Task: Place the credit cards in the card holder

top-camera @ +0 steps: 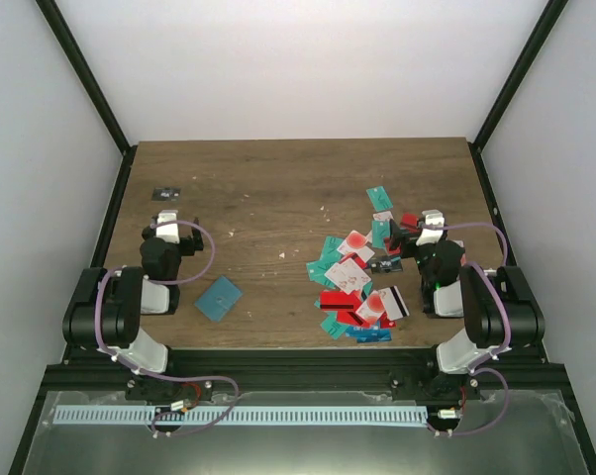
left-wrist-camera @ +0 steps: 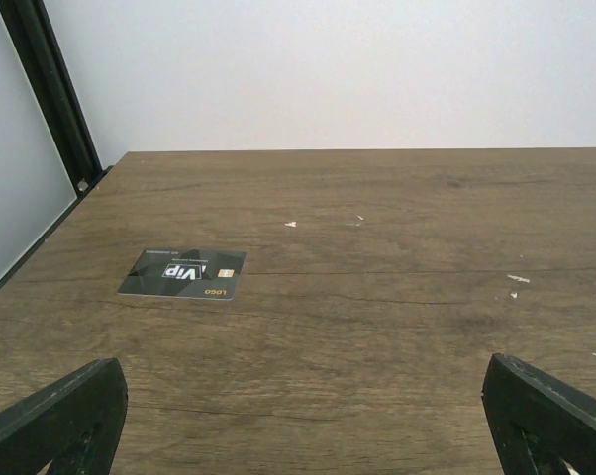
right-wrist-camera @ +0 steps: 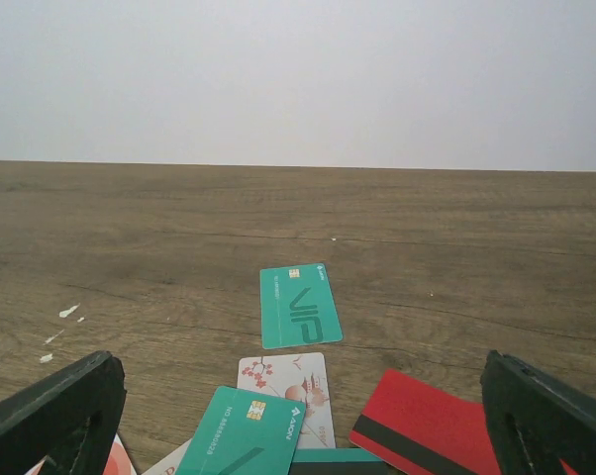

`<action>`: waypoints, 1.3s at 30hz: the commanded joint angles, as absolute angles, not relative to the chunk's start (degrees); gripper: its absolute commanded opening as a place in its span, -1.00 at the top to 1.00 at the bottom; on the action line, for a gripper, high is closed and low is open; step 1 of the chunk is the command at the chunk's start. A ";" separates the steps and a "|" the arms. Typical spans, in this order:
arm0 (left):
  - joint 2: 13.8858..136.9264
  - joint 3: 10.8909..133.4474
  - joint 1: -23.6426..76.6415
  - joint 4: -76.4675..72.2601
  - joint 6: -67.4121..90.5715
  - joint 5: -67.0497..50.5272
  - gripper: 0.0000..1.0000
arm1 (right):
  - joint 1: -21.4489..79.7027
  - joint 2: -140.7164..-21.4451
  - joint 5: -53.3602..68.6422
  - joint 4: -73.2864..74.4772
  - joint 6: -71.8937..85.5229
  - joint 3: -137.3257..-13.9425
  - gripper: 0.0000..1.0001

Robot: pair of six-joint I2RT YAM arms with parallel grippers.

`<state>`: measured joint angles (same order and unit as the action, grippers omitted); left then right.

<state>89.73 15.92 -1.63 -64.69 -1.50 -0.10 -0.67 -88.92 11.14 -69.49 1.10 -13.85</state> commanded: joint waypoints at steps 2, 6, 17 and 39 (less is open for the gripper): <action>89.41 16.17 -1.89 -67.25 -0.88 -0.47 -1.00 | -1.01 -88.17 11.13 -71.31 1.05 -13.97 -1.00; 89.39 16.24 -1.85 -67.18 -0.88 -0.48 -1.00 | -1.00 -88.20 11.08 -71.30 1.05 -13.97 -1.00; 74.09 26.81 -1.51 -35.27 0.66 6.41 -1.00 | -0.97 -78.69 7.85 -52.70 2.74 -20.30 -1.00; 58.29 58.94 -1.61 28.54 23.93 -3.32 -1.00 | -1.76 -64.66 23.00 13.33 40.90 -50.38 -1.00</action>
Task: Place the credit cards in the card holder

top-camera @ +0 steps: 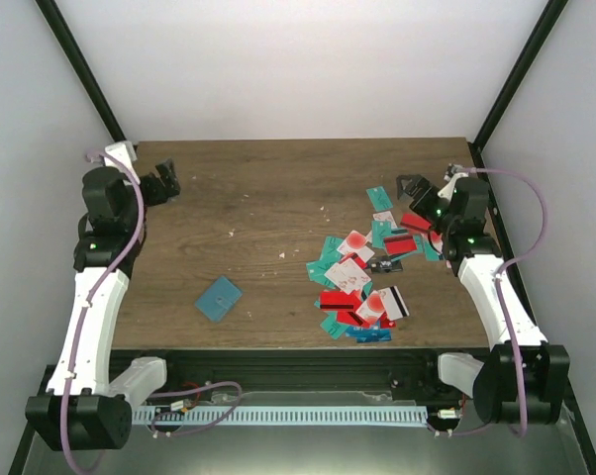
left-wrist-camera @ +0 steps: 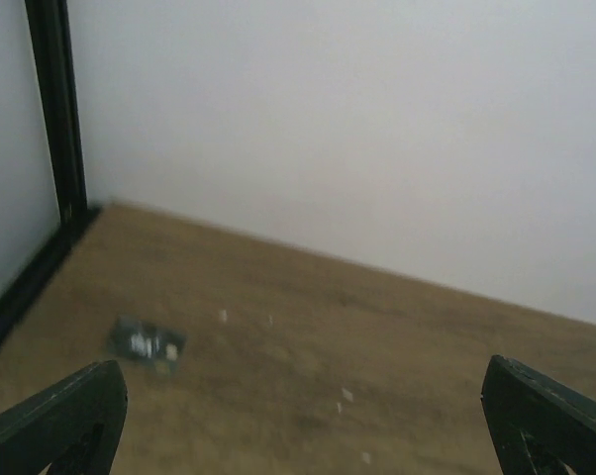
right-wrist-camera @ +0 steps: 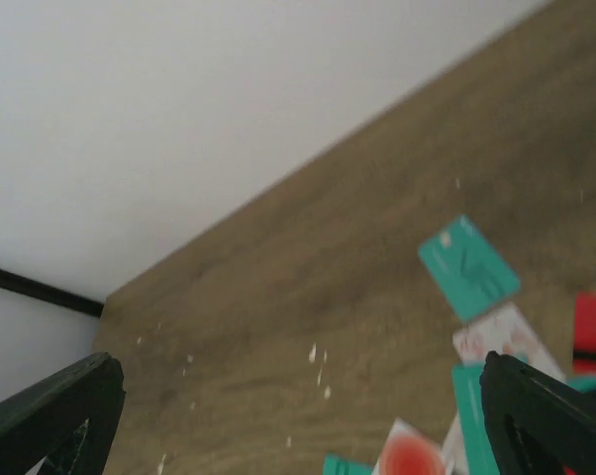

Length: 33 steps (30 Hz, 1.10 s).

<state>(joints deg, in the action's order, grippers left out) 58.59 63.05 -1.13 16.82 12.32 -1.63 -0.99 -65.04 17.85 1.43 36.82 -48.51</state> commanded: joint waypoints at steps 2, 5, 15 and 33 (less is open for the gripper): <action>57.77 56.09 -2.08 28.23 26.79 -9.22 -1.00 | -1.76 -64.77 25.04 17.12 39.14 -50.70 -1.00; 57.73 52.61 -2.11 28.83 32.40 -16.25 -1.00 | -1.47 -64.75 27.51 22.13 37.13 -50.23 -1.00; 57.06 44.72 -1.86 49.72 29.82 -15.17 -0.90 | 9.62 -59.68 24.04 33.91 34.70 -50.00 -1.00; 75.74 40.84 6.39 46.86 31.70 -12.11 -0.71 | 13.09 -52.03 25.41 39.66 33.02 -46.17 -1.00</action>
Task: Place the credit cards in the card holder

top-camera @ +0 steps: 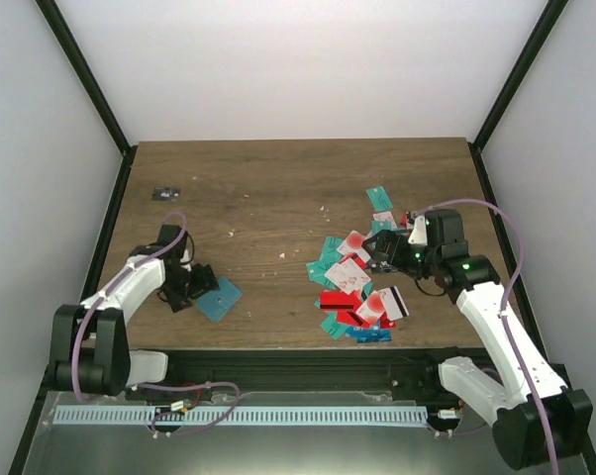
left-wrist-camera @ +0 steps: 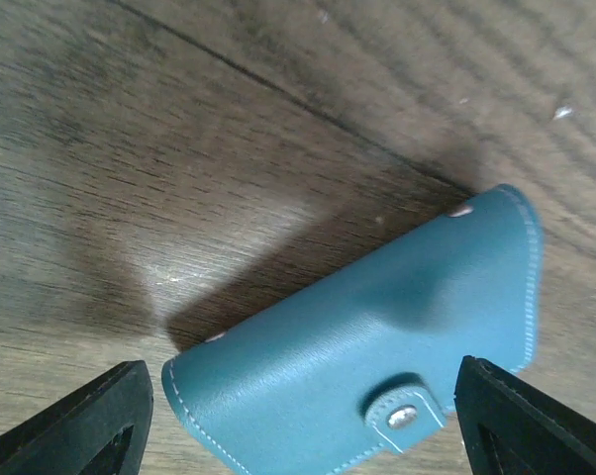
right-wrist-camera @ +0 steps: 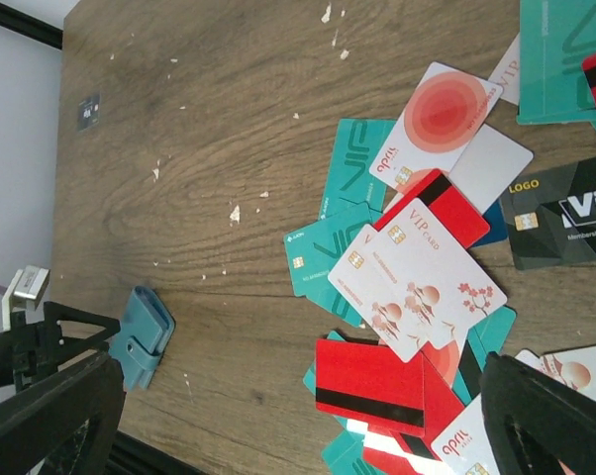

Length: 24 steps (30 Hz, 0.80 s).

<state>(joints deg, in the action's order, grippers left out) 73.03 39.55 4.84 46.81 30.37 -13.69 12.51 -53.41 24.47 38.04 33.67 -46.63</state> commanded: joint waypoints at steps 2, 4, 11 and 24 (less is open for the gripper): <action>76.33 40.26 7.80 47.04 32.06 -12.18 -0.71 | 13.07 -51.43 25.80 39.81 33.30 -45.94 -1.00; 76.42 39.25 10.08 47.05 33.36 -12.91 -0.71 | 13.07 -50.74 25.97 40.33 33.23 -45.92 -0.99; 71.73 35.42 21.99 46.57 44.09 -15.01 -0.71 | 13.10 -48.06 24.05 44.05 32.25 -46.20 -1.00; 64.85 41.39 31.45 56.42 45.51 3.27 -0.87 | 13.06 -44.59 24.31 45.69 32.48 -45.32 -1.00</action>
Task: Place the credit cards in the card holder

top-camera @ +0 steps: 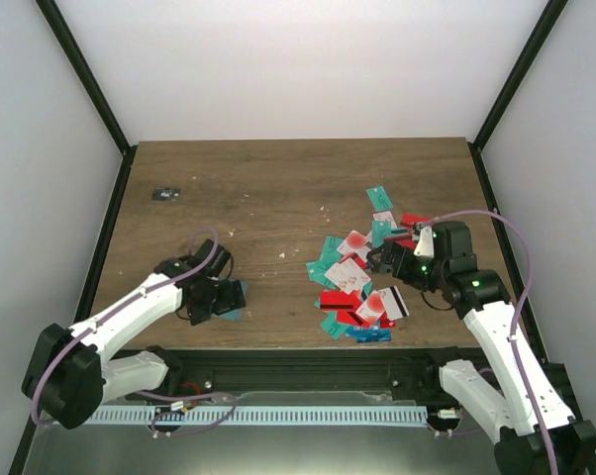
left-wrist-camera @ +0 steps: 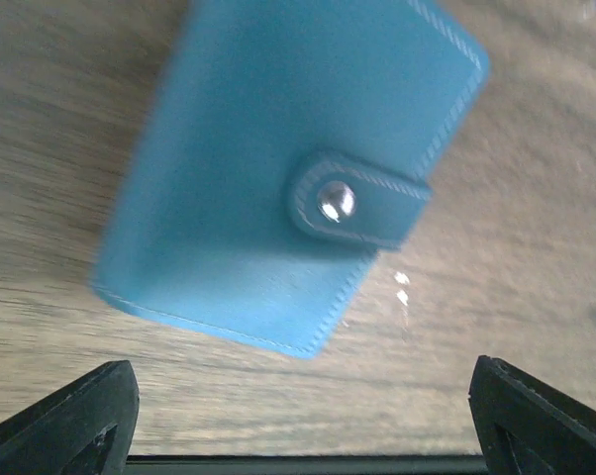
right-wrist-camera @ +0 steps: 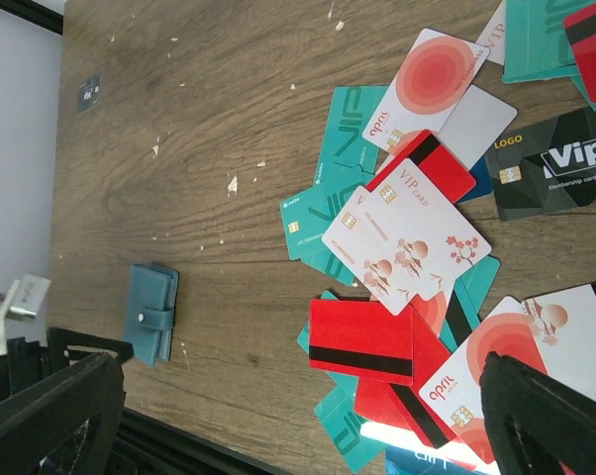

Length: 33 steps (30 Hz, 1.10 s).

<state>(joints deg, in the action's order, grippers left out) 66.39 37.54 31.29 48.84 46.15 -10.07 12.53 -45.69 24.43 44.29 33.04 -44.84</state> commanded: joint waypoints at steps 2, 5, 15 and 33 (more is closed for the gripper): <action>63.97 42.13 31.46 56.48 44.77 6.70 -0.88 | 13.05 -44.35 24.53 45.78 32.53 -45.20 -1.00; 63.81 41.55 31.09 52.99 42.78 8.23 -0.88 | 13.07 -44.25 25.06 45.50 32.87 -44.89 -1.00; 77.57 43.03 27.78 46.50 41.45 4.20 -0.85 | 13.07 -44.55 23.84 47.95 31.71 -47.63 -1.00; 87.51 44.58 40.17 34.73 51.61 -13.81 -0.58 | 13.07 -40.90 23.39 49.85 32.45 -45.73 -1.00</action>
<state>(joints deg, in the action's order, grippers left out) 85.36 44.07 35.57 37.74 45.10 -6.96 12.53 -40.97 23.79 50.13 32.42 -45.32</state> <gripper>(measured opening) 0.789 0.998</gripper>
